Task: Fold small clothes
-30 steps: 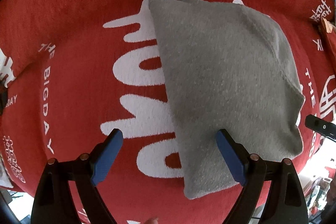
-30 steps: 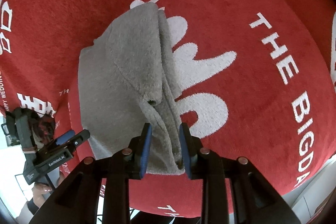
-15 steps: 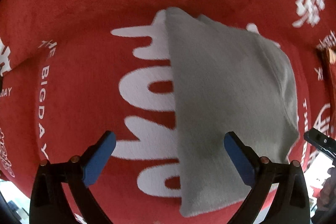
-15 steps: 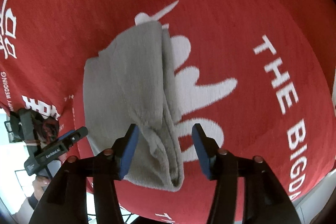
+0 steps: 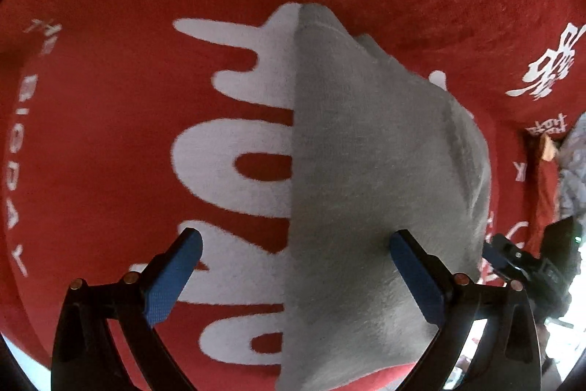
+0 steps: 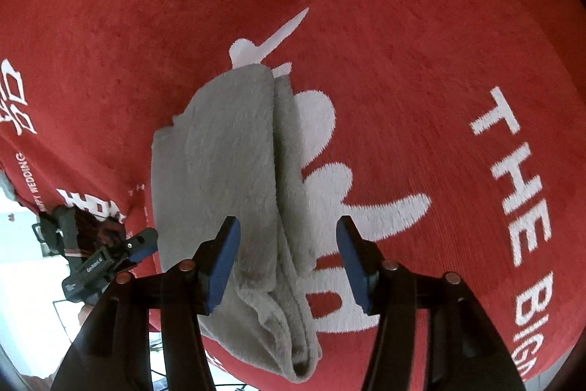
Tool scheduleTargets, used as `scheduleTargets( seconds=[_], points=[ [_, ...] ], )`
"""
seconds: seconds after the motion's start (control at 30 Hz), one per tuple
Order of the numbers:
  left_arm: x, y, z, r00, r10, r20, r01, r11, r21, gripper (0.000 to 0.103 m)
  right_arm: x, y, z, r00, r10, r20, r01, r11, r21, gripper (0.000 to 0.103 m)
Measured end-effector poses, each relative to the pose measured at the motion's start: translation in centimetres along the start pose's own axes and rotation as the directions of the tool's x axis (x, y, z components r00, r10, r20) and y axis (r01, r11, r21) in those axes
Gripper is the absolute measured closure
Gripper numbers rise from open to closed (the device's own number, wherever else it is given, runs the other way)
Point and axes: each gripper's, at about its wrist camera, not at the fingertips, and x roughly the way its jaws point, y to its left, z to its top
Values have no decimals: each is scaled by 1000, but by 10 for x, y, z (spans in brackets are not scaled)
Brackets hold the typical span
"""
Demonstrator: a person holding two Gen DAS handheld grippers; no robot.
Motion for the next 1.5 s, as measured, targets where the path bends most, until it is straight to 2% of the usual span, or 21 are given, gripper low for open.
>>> scheduleTargets(
  seconds=[0.1, 0.2, 0.3, 0.4, 0.5, 0.6, 0.73, 0.9, 0.93, 1.0, 1.07, 1.13, 1.2, 1.33, 1.5],
  points=[
    [11, -4, 1, 997, -58, -41, 59, 998, 7, 0, 9, -3, 5, 999, 41, -26, -41, 999, 1, 44],
    [20, -9, 3, 994, -93, -54, 94, 995, 15, 0, 24, -7, 11, 991, 101, -85, -100, 995, 14, 32],
    [30, -18, 1, 990, -125, -69, 127, 992, 22, 0, 34, -9, 14, 983, 153, -103, -152, 988, 18, 32],
    [36, -31, 3, 992, -112, -60, 115, 992, 49, 0, 36, -10, 17, 977, 182, -107, -182, 983, 8, 32],
    [38, -44, 6, 989, -133, -59, 137, 988, 72, 0, 42, -6, 22, 969, 213, -124, -216, 976, -11, 32],
    [42, -53, 8, 995, -85, -55, 89, 992, 87, 0, 49, 3, 24, 961, 234, -146, -241, 970, -34, 30],
    [44, -53, 9, 996, -84, -42, 88, 991, 99, 0, 68, 22, 26, 955, 239, -177, -256, 963, -84, 29],
    [45, -55, 8, 996, -70, -47, 76, 989, 131, 3, 77, 23, 26, 949, 271, -160, -280, 959, -33, 29],
    [43, -55, 7, 997, -62, -38, 67, 989, 129, 8, 77, 22, 25, 950, 268, -157, -275, 961, -19, 33],
    [38, -54, 5, 997, -72, -16, 73, 990, 123, 17, 78, 18, 24, 957, 238, -167, -240, 971, 7, 57],
    [30, -49, 2, 996, -86, 1, 85, 989, 120, 28, 77, 16, 22, 952, 256, -167, -254, 967, 33, 70],
    [20, -45, -1, 993, -116, 13, 114, 986, 125, 43, 73, 22, 19, 950, 268, -162, -269, 963, 19, 73],
    [11, -42, -3, 989, -144, 18, 141, 981, 136, 49, 67, 29, 16, 943, 295, -156, -295, 955, 25, 73],
    [-9, -41, -10, 979, -201, 31, 194, 969, 155, 50, 59, 44, 7, 922, 358, -147, -354, 934, 51, 73],
    [-38, -40, -26, 974, -222, 40, 210, 957, 199, 50, 52, 67, -10, 914, 379, -146, -377, 925, 44, 73]
  ],
)
